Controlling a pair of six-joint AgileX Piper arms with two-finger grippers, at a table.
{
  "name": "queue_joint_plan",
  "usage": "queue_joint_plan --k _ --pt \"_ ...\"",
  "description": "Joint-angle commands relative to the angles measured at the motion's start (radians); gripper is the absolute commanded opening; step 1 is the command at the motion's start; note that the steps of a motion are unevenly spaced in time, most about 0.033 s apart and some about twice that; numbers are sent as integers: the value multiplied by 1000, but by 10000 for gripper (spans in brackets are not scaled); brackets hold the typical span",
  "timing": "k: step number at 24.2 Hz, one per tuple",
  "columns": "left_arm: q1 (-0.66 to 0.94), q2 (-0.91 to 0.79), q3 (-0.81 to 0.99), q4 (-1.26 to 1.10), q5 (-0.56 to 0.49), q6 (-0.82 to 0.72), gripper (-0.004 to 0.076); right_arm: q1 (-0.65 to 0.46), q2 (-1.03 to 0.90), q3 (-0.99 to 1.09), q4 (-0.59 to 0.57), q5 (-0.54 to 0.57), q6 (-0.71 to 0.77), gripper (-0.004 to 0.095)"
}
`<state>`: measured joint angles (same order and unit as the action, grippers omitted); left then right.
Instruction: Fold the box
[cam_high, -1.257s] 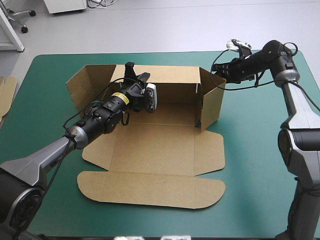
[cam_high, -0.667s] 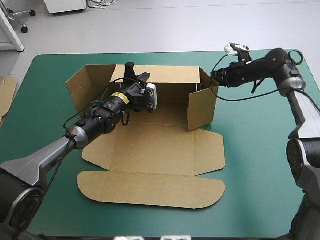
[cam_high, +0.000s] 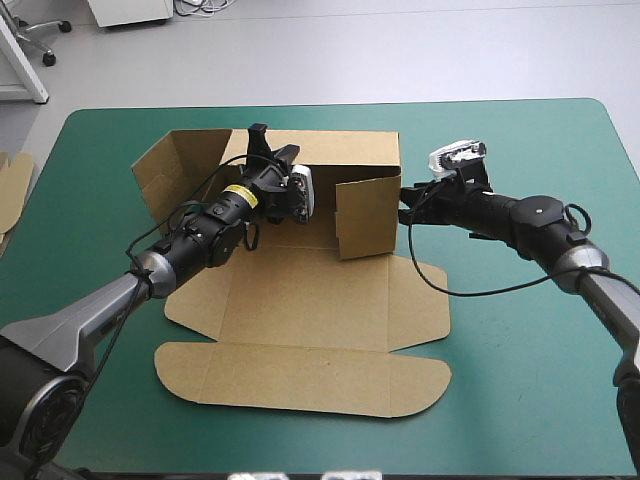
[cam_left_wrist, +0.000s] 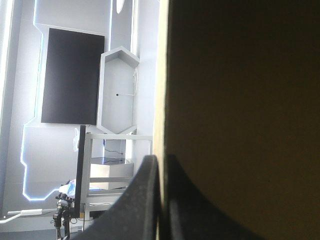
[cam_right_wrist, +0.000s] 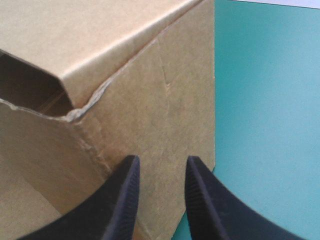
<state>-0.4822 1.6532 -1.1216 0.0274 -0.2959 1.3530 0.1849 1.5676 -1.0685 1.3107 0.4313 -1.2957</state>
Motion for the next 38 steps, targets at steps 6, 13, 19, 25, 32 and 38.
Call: queue_joint_plan --k 6,13,19,25,32,38 --pt "-6 -44 -25 -27 -65 -21 -15 12 -102 36 68 -17 -63 295" --pt "-6 -44 -25 -27 -65 -21 -15 12 -154 36 62 9 -70 295" --pt "-6 -44 -25 -27 -65 -21 -15 12 -138 36 45 31 -176 377" --pt "-20 -44 -28 -27 -9 -21 -15 12 -89 23 50 35 -174 625" --pt "-48 -42 -55 -87 33 -21 -15 13 -80 -26 45 37 -152 616" --pt "-64 -40 -91 -106 89 -14 -15 70 -65 -31 35 -5 -151 606"
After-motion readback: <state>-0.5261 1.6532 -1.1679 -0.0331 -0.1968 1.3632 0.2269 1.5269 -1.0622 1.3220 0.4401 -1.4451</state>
